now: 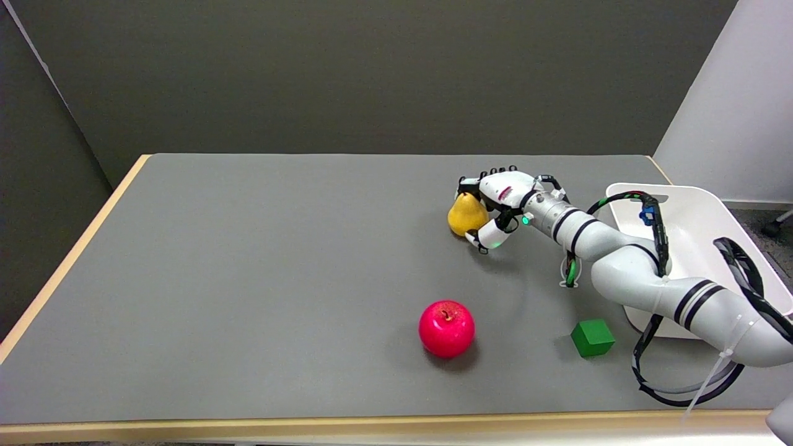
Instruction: Pick up the yellow pear.
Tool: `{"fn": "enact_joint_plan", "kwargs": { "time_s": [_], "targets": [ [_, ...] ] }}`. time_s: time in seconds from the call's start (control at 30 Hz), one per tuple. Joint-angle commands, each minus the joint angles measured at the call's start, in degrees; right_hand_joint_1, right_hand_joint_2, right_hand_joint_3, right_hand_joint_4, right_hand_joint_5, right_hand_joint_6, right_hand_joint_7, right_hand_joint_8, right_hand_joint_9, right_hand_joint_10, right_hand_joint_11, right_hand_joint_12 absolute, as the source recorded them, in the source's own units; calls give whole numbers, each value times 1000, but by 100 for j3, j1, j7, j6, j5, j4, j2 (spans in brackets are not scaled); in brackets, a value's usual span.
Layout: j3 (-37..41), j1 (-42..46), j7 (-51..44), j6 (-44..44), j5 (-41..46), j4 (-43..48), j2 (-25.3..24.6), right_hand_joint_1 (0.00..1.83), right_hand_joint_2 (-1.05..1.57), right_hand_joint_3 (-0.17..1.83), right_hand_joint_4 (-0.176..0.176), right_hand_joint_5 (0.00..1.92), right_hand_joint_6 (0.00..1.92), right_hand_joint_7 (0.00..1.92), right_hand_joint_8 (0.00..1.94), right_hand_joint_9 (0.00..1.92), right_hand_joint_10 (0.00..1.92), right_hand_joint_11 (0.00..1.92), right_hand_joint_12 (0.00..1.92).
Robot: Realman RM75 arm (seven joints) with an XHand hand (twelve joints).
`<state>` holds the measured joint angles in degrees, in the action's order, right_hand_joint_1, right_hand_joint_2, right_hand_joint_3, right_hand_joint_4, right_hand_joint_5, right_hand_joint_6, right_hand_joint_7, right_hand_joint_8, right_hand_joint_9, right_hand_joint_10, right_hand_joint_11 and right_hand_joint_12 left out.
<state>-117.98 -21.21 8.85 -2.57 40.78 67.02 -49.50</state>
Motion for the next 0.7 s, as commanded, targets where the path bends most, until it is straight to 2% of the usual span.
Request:
{"fn": "enact_joint_plan", "kwargs": {
  "time_s": [0.03, 0.1, 0.13, 0.17, 0.23, 0.3, 0.4, 0.53, 0.7],
  "targets": [
    [-48, -9, -9, -56, -225, 42, -6, 1003, 660, 931, 90, 504, 1106, 736, 1005, 712, 1309, 527, 1648],
    [-48, -10, -9, -56, -225, 42, -6, 1055, 707, 861, 77, 525, 1156, 763, 1082, 735, 1333, 540, 1656],
    [-48, -19, -9, -60, -225, 40, -9, 1221, 888, 568, 57, 531, 1161, 797, 1232, 742, 1337, 544, 1667],
    [-50, -25, -9, -79, -225, 31, -14, 1321, 1018, 361, 33, 540, 1187, 824, 1330, 749, 1341, 549, 1675],
    [-66, -33, -9, -137, -225, 8, -14, 1185, 1135, 227, -99, 605, 1488, 884, 1297, 776, 1365, 586, 1693],
    [-80, -41, -9, -193, -225, -6, -14, 1184, 1093, 315, -103, 608, 1493, 887, 1314, 780, 1402, 575, 1687],
    [-62, -41, -9, -257, -225, -6, -14, 1176, 1087, 320, -78, 631, 1487, 884, 1323, 835, 1399, 625, 1639],
    [-6, -41, -9, -359, -225, 33, -10, 1182, 954, 564, -47, 686, 1500, 908, 1336, 862, 1539, 629, 1737],
    [123, -12, -9, -454, -225, 211, 55, 1183, 897, 683, -39, 698, 1537, 914, 1368, 869, 1588, 647, 1783]
  ]
}}
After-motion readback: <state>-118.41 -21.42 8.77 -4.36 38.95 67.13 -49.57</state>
